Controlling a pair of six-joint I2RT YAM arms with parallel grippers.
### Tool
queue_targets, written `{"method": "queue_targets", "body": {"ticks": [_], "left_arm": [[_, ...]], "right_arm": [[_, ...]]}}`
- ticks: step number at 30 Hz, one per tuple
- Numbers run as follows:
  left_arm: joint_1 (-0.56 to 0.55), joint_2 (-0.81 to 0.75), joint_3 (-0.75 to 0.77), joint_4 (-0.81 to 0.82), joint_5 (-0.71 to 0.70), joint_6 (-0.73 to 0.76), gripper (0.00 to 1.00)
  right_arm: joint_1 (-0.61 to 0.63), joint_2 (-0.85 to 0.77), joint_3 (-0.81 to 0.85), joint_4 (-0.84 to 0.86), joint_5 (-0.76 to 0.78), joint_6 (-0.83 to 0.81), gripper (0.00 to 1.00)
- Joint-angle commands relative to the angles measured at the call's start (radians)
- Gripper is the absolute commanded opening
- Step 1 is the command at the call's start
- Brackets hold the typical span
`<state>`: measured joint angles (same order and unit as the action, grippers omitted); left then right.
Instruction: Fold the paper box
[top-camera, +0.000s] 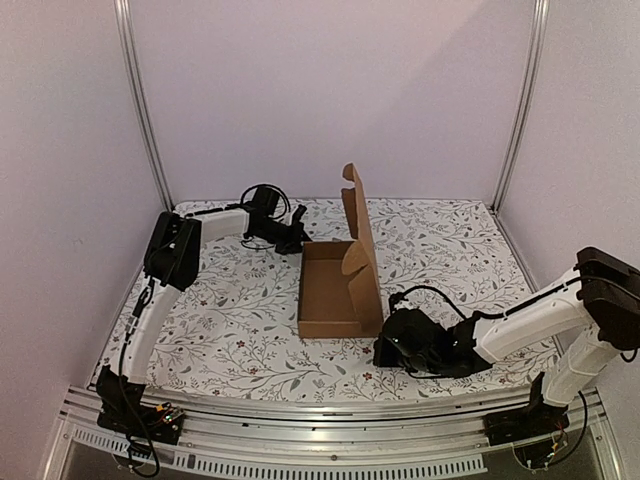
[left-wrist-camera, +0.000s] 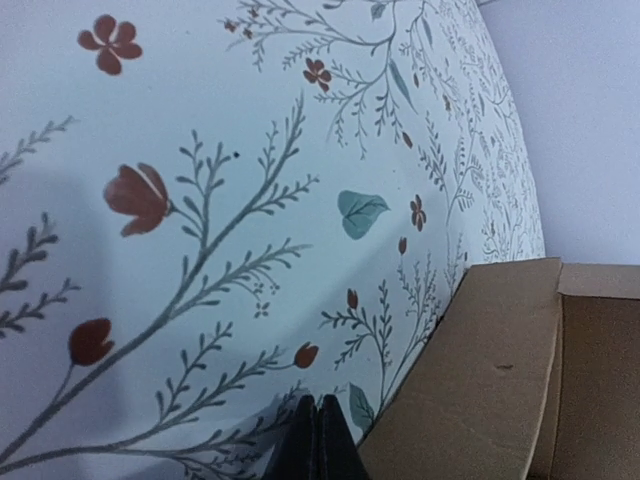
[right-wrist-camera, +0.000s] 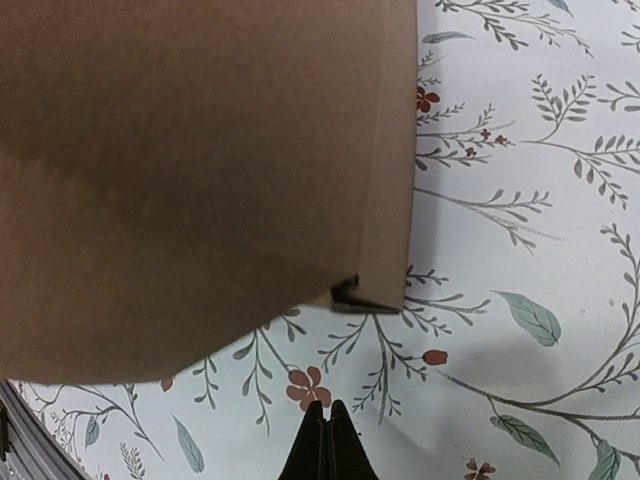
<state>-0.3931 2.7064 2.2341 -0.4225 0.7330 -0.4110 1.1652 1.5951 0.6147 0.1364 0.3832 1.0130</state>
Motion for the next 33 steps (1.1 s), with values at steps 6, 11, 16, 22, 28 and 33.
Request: {"method": "queue_targets", "body": {"ticks": [6,11,16,22,28,33], "left_arm": [[-0.024,-0.197,-0.34,0.178,0.096,0.071,0.0],[-0.024,-0.336,-0.595,0.311,0.077,0.053,0.0],[-0.04,-0.49,-0.912,0.538,0.048,-0.013,0.0],[-0.158,-0.61,-1.293,0.818,-0.036,-0.123,0.0],[-0.286,-0.731,-1.57,0.966,-0.188,-0.236,0.0],[-0.393,-0.895,-1.745,0.967,-0.373,-0.336,0.0]], "right_arm": [[-0.1,0.035,-0.024,0.159,-0.01,-0.024,0.0],[-0.126,0.028,-0.066,0.182,0.005,-0.032,0.0],[-0.183,0.004,-0.105,0.178,-0.071,-0.094,0.0],[-0.269,-0.022,-0.133,0.12,-0.206,-0.176,0.03],[-0.332,-0.063,-0.115,-0.022,-0.211,-0.295,0.03],[-0.381,-0.052,-0.082,-0.079,-0.218,-0.389,0.04]]}}
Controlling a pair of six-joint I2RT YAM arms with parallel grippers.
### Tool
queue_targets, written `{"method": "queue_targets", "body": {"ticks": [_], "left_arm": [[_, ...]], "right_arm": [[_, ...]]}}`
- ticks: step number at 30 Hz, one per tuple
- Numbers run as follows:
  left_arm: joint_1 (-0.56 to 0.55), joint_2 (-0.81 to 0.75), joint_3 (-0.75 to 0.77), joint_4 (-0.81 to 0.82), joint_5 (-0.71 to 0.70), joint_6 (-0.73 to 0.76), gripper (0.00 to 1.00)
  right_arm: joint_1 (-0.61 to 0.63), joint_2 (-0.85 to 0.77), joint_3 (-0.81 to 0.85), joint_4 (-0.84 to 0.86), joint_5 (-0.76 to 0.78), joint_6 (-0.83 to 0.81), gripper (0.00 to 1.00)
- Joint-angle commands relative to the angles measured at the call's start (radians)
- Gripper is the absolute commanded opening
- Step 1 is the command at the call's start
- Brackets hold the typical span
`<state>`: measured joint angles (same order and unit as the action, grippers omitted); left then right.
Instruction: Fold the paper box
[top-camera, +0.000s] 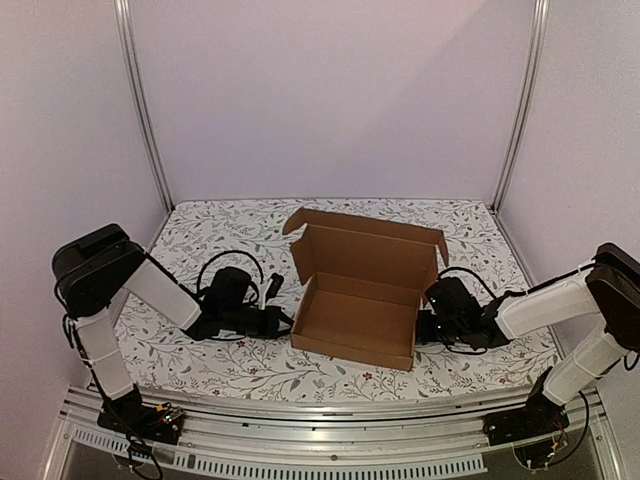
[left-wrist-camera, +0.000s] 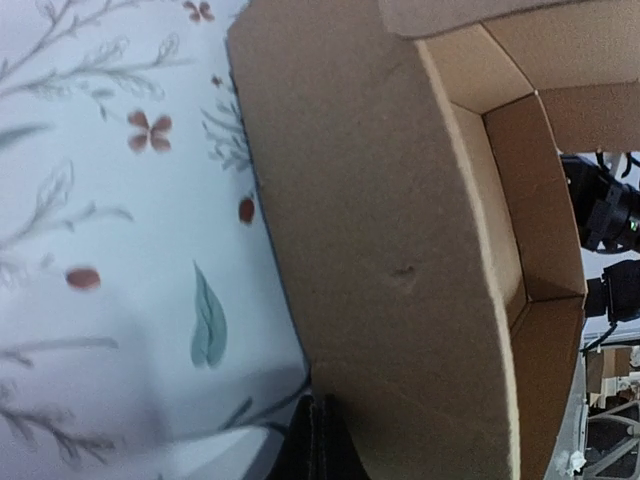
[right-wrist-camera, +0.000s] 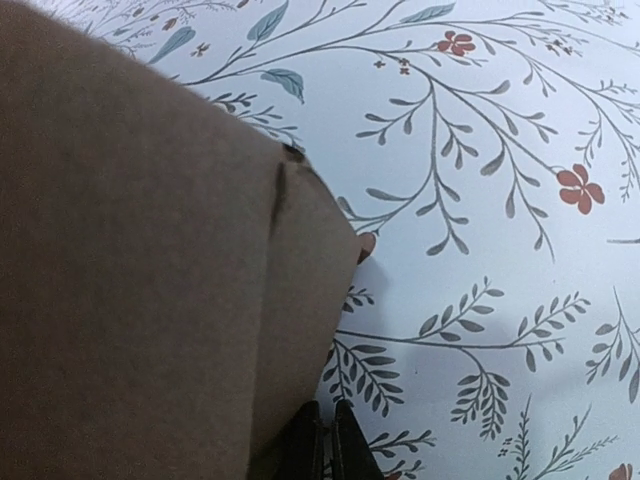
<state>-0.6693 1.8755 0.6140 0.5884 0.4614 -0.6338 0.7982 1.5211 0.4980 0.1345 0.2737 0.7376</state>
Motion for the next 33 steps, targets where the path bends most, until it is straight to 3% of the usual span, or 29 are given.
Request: {"method": "queue_targets", "body": {"ticks": [1,5,10,14,23,30,33], "left_arm": [[-0.132,-0.101,-0.16,-0.048,-0.134,-0.136,0.0],[-0.138,-0.275,-0.252,-0.17,-0.264,-0.193,0.0],[-0.134,-0.517,-0.209,-0.541,-0.439,-0.166,0.0],[-0.108,-0.633,-0.152,-0.751,-0.551,-0.135,0.01],[0.026,-0.697,-0.023,-0.84,-0.496,-0.024,0.06],[0.12,-0.685,0.122,-0.877,-0.436,0.076,0.3],[0.15,-0.69,0.147,-0.855,-0.388,0.105,0.35]], "right_arm": [[-0.018,0.037,0.048,-0.086,-0.11,-0.13,0.04],[-0.019,0.086,0.106,-0.091,-0.169,-0.196,0.02],[-0.019,0.105,0.143,-0.097,-0.228,-0.23,0.01],[-0.018,0.037,0.136,-0.18,-0.183,-0.235,0.01],[-0.019,-0.237,0.121,-0.413,0.052,-0.231,0.01],[-0.022,-0.393,0.181,-0.471,0.13,-0.31,0.25],[-0.026,-0.415,0.21,-0.476,0.132,-0.37,0.38]]}}
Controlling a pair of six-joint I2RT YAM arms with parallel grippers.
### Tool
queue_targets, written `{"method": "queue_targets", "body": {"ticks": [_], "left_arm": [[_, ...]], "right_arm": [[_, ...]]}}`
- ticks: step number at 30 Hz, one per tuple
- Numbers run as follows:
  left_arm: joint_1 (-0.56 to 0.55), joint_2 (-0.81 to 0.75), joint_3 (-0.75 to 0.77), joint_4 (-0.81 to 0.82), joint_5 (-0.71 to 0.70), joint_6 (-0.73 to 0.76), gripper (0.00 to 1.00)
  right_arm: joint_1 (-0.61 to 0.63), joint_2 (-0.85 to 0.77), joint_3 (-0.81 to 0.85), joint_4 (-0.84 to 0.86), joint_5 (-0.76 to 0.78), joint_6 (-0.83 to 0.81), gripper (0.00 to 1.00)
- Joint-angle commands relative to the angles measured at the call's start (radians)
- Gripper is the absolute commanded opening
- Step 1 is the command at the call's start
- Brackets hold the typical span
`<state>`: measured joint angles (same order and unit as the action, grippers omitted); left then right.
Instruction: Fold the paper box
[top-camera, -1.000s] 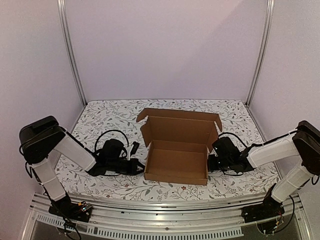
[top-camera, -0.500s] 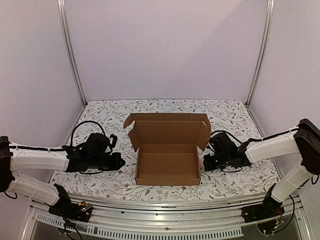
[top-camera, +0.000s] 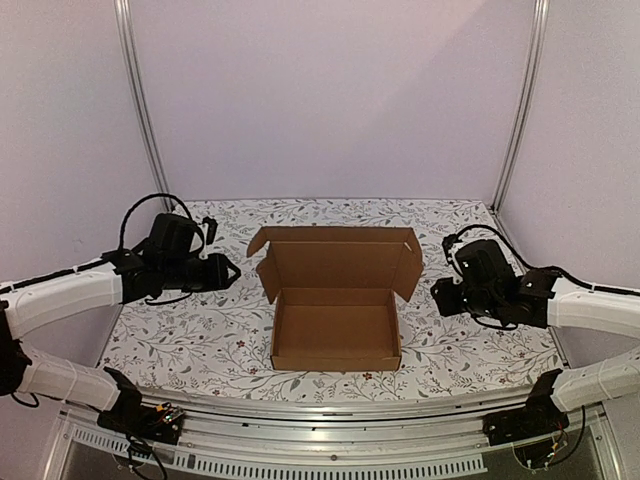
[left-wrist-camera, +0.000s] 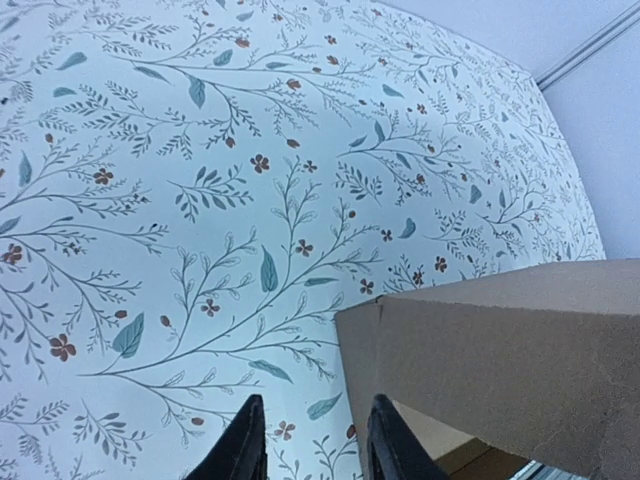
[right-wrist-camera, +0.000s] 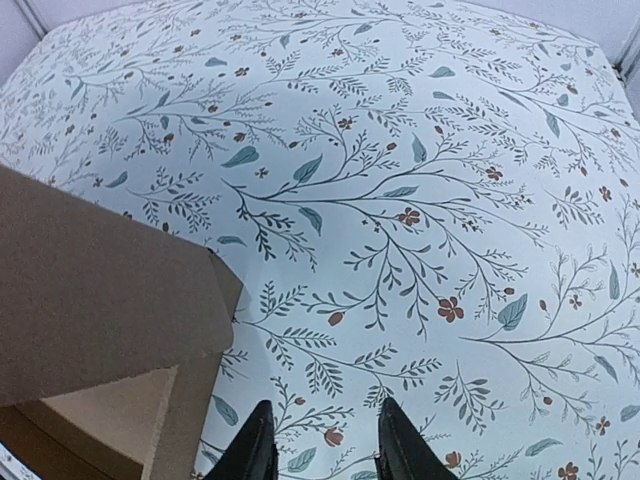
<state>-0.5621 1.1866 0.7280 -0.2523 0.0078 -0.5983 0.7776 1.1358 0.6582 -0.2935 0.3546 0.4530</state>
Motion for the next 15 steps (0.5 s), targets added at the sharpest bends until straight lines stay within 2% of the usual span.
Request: {"method": "queue_targets", "body": {"ticks": [1,5,15], "left_arm": [[0.046,-0.002,0.04,-0.006,0.08,0.081,0.35],[0.046,-0.022,0.05,-0.019,0.156,0.12,0.35],[0.041,-0.151,0.004,-0.045,0.345,0.14,0.39]], "right_arm": [[-0.006,-0.032,0.061,-0.048,0.036,-0.101,0.42],[-0.005,-0.062,0.093,-0.052,-0.105,-0.198,0.52],[-0.006,-0.188,0.123,-0.116,-0.339,-0.318,0.54]]}}
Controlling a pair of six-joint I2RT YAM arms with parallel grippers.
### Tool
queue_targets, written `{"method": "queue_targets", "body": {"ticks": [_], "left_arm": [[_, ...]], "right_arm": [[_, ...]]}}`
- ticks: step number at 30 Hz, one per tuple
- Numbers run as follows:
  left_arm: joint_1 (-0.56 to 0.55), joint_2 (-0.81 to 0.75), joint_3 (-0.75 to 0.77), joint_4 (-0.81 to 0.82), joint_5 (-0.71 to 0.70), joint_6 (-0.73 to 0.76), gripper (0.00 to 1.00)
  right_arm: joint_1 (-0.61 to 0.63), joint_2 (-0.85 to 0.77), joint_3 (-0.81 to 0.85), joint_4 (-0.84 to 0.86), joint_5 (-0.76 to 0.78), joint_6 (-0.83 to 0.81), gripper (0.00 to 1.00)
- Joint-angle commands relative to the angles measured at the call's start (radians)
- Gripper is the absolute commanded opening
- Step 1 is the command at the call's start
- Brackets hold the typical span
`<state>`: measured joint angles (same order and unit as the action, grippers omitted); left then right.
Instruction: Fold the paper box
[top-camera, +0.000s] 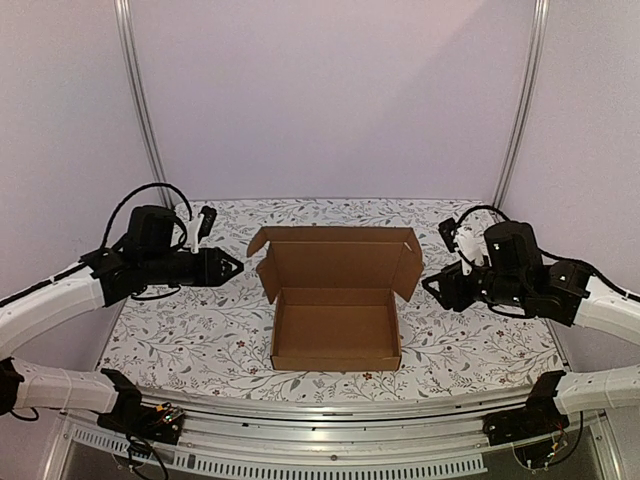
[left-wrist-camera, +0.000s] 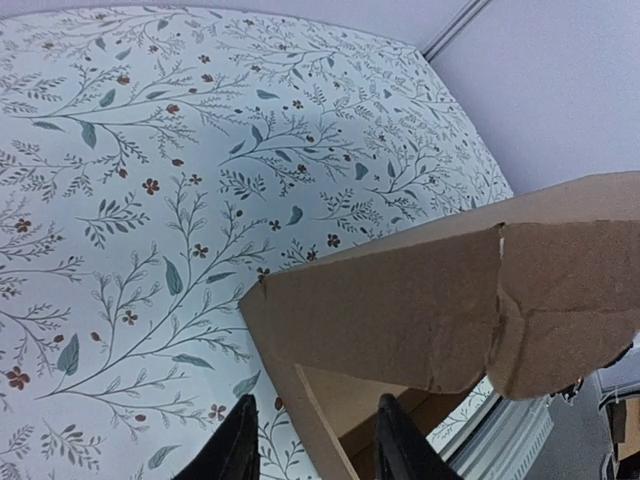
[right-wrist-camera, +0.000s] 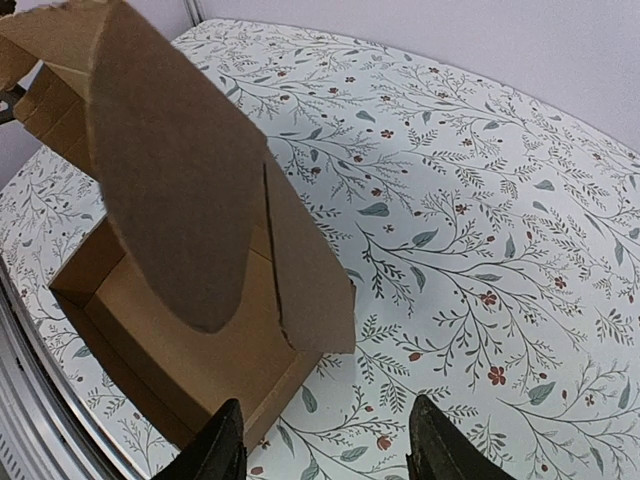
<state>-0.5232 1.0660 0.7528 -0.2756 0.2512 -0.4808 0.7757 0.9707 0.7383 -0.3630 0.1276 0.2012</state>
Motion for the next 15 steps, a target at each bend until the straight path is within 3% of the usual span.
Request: {"method": "queue_targets", "body": {"ticks": [1,15], "left_arm": [[-0.003,-0.029,-0.02,-0.014,0.12,0.02,0.39],[-0.086,0.075,-0.044,0.12,0.099,0.064,0.42]], "right_arm": [[-0.004,-0.02,0.048,-0.044,-0.115,-0.077,0.54],[-0.004,0.102,0.079,0.036,-0.103,-0.117,0.54]]}}
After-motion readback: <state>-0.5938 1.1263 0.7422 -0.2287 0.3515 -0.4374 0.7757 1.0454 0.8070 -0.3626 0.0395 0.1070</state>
